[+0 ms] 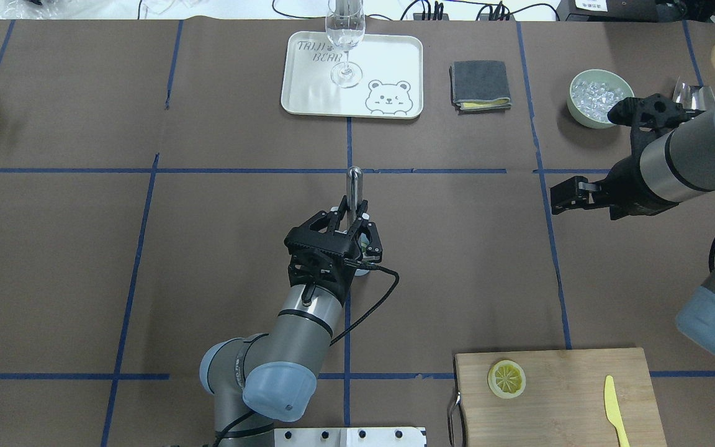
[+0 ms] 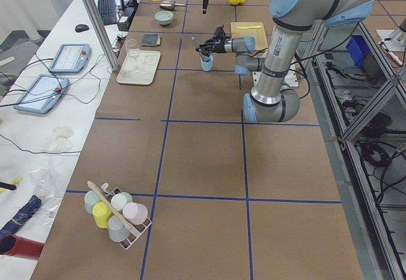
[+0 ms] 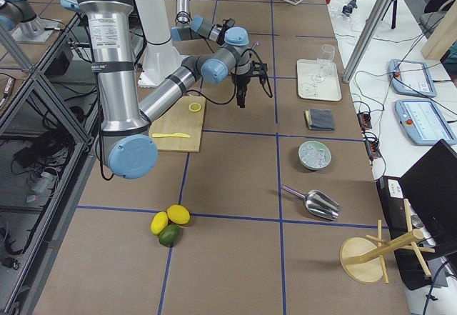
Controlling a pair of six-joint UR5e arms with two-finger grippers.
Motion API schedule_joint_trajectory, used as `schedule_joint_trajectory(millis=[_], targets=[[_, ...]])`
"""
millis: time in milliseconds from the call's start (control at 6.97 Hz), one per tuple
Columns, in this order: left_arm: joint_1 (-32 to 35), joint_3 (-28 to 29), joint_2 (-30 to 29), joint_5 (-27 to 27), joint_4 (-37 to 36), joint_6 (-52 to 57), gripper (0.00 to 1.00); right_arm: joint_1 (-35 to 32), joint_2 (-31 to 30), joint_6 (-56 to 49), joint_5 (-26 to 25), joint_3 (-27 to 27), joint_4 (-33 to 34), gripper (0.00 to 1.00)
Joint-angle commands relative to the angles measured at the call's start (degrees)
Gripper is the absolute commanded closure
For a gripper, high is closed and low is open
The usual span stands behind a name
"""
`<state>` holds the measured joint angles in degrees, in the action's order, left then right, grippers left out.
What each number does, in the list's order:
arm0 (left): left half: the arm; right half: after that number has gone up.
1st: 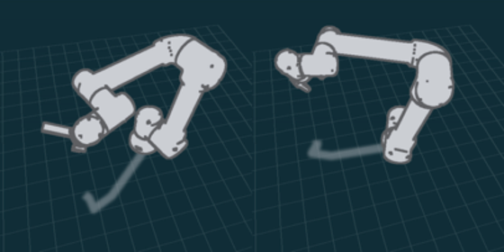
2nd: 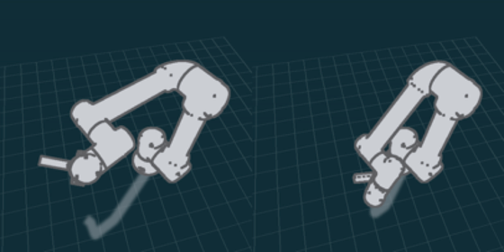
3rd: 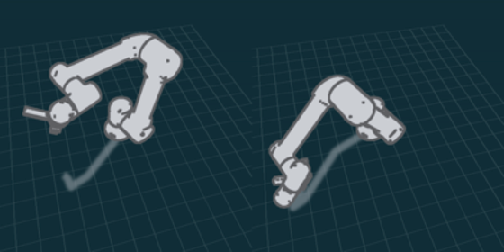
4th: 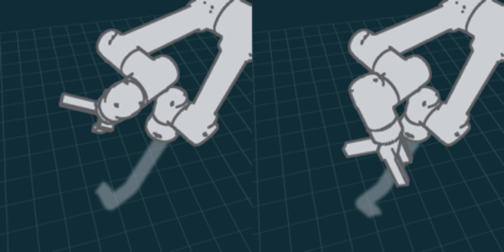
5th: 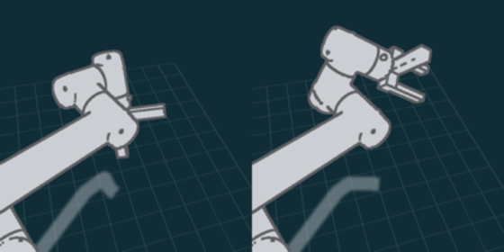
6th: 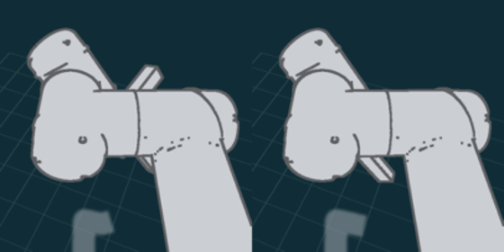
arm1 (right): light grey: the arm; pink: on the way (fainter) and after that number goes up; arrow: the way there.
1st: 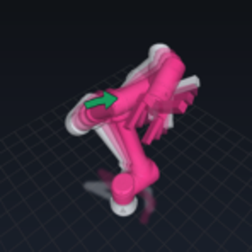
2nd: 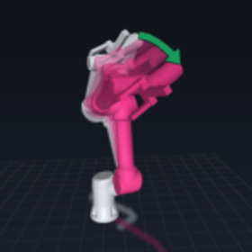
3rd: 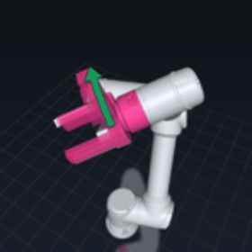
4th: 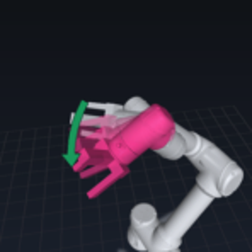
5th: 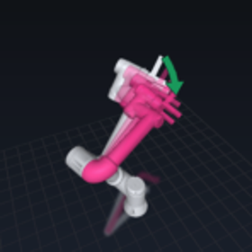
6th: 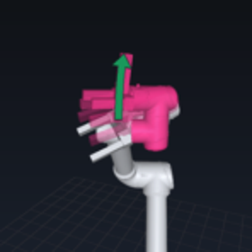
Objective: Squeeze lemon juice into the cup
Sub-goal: 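Press the muddler down onto the lemon slice inside the cup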
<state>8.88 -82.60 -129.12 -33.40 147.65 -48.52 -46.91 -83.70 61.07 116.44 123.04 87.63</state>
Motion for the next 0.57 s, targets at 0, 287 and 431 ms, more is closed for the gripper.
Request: schedule_joint_trajectory(millis=[0,287,431], targets=[[-0.09,0.24,0.01,0.0,0.01,0.0,1.0,-0.02,0.03,0.1,0.1,0.1,0.0,0.0],[-0.17,0.07,0.1,0.0,0.01,0.09,1.0,0.07,0.12,0.1,0.1,0.1,0.0,0.0],[-0.18,-0.45,0.1,0.0,0.01,0.09,1.0,-0.02,0.12,0.1,0.1,0.1,0.0,0.0]])
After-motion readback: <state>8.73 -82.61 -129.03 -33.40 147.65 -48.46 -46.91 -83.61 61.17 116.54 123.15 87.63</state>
